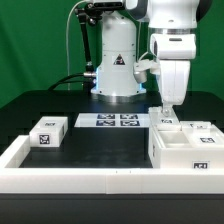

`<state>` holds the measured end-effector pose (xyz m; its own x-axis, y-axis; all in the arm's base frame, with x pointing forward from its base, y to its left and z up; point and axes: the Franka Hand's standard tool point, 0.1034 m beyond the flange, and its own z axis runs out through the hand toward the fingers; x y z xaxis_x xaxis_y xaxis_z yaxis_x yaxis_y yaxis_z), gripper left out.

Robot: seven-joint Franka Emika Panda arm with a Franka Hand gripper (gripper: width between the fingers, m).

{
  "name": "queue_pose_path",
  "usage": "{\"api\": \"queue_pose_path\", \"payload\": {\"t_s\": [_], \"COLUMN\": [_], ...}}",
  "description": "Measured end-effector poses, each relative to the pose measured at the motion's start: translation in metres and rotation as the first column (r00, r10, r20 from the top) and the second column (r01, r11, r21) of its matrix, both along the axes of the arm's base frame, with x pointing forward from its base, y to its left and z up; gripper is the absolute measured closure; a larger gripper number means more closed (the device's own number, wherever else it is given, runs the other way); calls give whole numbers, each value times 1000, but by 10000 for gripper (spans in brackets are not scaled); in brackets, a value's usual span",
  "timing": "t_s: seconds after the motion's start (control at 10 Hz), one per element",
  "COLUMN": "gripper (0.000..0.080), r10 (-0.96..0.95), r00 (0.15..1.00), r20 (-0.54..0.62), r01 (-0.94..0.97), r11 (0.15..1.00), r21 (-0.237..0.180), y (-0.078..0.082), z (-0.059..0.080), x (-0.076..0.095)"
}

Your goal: Assemble cabinet

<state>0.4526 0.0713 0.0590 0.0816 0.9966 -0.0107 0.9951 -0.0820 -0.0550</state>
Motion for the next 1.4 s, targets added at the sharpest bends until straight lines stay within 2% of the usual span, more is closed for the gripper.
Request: {"api": "queue_pose_path", "payload": {"t_s": [1.0,1.4], "gripper": [729,729], "r10": [-7,-10], "r00": [1000,1000], "r20": [16,11], "r01": [7,10], "r11": [1000,1000], "r21": [4,5], "y": [-1,0], "z": [2,2], "x": [1,14]}}
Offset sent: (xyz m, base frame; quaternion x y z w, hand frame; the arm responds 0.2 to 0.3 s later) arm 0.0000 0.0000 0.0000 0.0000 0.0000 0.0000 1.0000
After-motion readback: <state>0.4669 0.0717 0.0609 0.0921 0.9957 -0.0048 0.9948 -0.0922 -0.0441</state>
